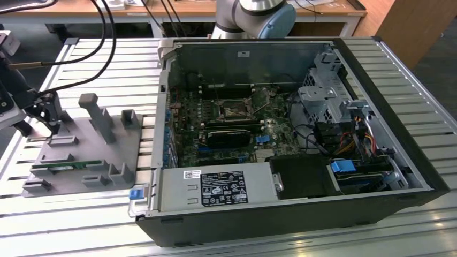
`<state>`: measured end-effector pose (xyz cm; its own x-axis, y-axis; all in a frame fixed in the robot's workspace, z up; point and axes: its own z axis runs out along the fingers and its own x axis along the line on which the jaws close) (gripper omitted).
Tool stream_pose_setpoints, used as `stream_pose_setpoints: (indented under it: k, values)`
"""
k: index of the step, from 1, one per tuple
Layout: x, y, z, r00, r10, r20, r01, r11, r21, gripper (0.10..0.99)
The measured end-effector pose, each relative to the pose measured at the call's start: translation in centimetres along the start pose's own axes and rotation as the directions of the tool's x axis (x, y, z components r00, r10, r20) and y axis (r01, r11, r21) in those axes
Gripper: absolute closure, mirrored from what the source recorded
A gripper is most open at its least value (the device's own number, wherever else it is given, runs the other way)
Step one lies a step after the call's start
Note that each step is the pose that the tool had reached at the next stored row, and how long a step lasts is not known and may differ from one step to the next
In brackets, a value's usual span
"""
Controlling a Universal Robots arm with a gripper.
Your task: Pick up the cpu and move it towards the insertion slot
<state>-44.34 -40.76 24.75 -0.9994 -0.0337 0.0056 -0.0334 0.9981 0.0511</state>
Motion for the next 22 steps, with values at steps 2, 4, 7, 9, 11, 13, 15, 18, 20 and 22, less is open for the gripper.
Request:
stream_pose_setpoints:
  k: [2,4,7,9,11,13,15,18,20,22]
  values:
    - [0.00,0.00,-0.07,1.0000,0.000,-0.0001,0.000,1.0000,0.000,0.545]
    - [0.00,0.01,-0.14,1.0000,0.000,-0.0002,0.000,1.0000,0.000,0.545]
    - [0.00,0.01,-0.24,1.0000,0.000,-0.0001,0.000,1.0000,0.000,0.545]
    - [0.00,0.01,-0.30,1.0000,0.000,-0.0001,0.000,1.0000,0.000,0.545]
    - [0.00,0.02,-0.35,1.0000,0.000,-0.0001,0.000,1.0000,0.000,0.545]
    - [0.00,0.02,-0.40,1.0000,0.000,0.0000,0.000,1.0000,0.000,0.545]
    - [0.00,0.02,-0.45,1.0000,0.000,-0.0002,0.000,1.0000,0.000,0.545]
    - [0.00,0.03,-0.51,1.0000,0.000,-0.0001,0.000,1.0000,0.000,0.545]
    - [0.00,0.03,-0.55,1.0000,0.000,-0.0001,0.000,1.0000,0.000,0.545]
    - [0.00,0.03,-0.60,1.0000,0.000,-0.0001,0.000,1.0000,0.000,0.545]
